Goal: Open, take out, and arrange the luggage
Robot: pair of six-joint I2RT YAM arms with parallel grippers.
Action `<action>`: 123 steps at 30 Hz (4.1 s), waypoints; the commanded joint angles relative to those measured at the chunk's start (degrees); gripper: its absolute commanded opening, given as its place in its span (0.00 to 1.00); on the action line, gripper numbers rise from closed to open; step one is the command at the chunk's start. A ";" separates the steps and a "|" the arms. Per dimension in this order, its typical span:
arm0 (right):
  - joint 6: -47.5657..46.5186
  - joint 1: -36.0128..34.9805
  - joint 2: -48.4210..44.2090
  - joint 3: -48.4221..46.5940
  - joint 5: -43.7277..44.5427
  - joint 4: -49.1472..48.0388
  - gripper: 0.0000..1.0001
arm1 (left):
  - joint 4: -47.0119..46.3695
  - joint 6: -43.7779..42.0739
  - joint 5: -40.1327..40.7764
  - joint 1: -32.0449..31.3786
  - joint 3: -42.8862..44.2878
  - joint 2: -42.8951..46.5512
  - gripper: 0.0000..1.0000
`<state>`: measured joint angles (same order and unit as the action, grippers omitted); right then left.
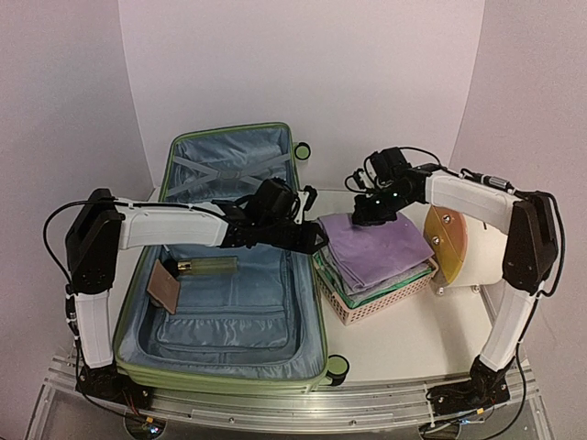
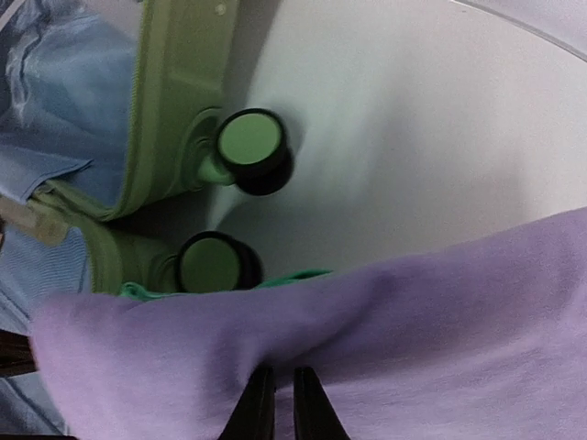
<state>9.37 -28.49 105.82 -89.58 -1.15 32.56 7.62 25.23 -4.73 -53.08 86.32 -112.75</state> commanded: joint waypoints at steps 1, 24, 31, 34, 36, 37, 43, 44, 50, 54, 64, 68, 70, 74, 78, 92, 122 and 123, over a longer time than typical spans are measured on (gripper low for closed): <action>2.30 -4.51 -2.37 -0.15 -2.78 -6.53 0.08 | -0.38 -2.24 0.60 0.81 -0.44 5.50 0.45; 4.67 -5.83 -7.47 -4.36 8.66 8.48 0.26 | 11.58 -40.80 -6.75 16.65 -13.84 19.01 0.70; 8.36 -7.08 -5.17 9.56 8.88 4.33 0.26 | 7.01 -42.63 -5.67 21.05 -20.89 18.36 0.66; 9.01 -7.04 -3.71 15.97 9.27 1.70 0.24 | 6.99 -41.71 -5.29 21.85 -20.99 17.12 0.66; 9.94 -7.02 -3.79 17.89 9.41 1.70 0.24 | 7.05 -41.36 -5.49 22.54 -21.19 16.95 0.66; 10.12 -7.02 -4.60 18.51 10.16 1.76 0.24 | 6.87 -41.21 -5.78 23.10 -21.65 17.03 0.66; 7.33 -7.17 -7.09 10.00 11.65 4.84 0.31 | 6.41 -42.73 -5.56 23.55 -23.41 17.91 0.66; 7.46 -7.64 -7.27 7.99 12.00 5.89 0.32 | 5.81 -43.54 -5.02 23.50 -23.50 17.96 0.66; 10.18 -9.84 -8.52 9.19 14.25 6.95 0.55 | 5.42 -56.77 -7.22 23.55 -22.10 19.11 0.68; 11.54 -9.84 -6.49 11.65 14.26 3.59 0.62 | 3.03 -70.17 -6.06 23.55 -21.96 18.63 0.75; 15.13 -8.91 3.07 12.69 14.08 -1.07 0.64 | 0.43 -81.18 -1.99 25.33 -15.33 8.01 0.81; 17.08 -6.06 5.23 13.10 15.39 -3.26 0.64 | -0.43 -81.04 -1.42 26.14 -11.74 4.39 0.78; 17.12 -4.73 6.36 12.32 16.01 -4.39 0.65 | -0.75 -80.74 -1.58 27.05 -10.41 3.50 0.78; 13.27 -2.36 11.47 6.76 16.87 -5.95 0.64 | -1.17 -81.64 -1.33 30.44 -7.22 1.66 0.78; 10.11 1.77 16.50 -0.86 17.44 -6.08 0.65 | -1.76 -85.63 -1.42 33.34 -7.68 1.56 0.78; -7.12 5.94 27.16 -16.89 10.63 -8.21 0.66 | -3.17 -88.10 1.57 43.03 -10.25 -0.14 0.78; -19.14 -0.82 -1.52 -2.90 14.00 -7.85 0.67 | 4.61 -79.52 -6.28 42.82 -7.61 4.11 0.78; -14.35 -1.29 -1.84 -0.94 12.97 -7.43 0.65 | 4.95 -79.13 -6.59 42.73 -7.51 4.41 0.78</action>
<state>-16.43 -27.73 106.26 -96.53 11.07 24.60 28.34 -59.24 -29.85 -19.46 73.91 -106.91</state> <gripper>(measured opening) 0.675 0.780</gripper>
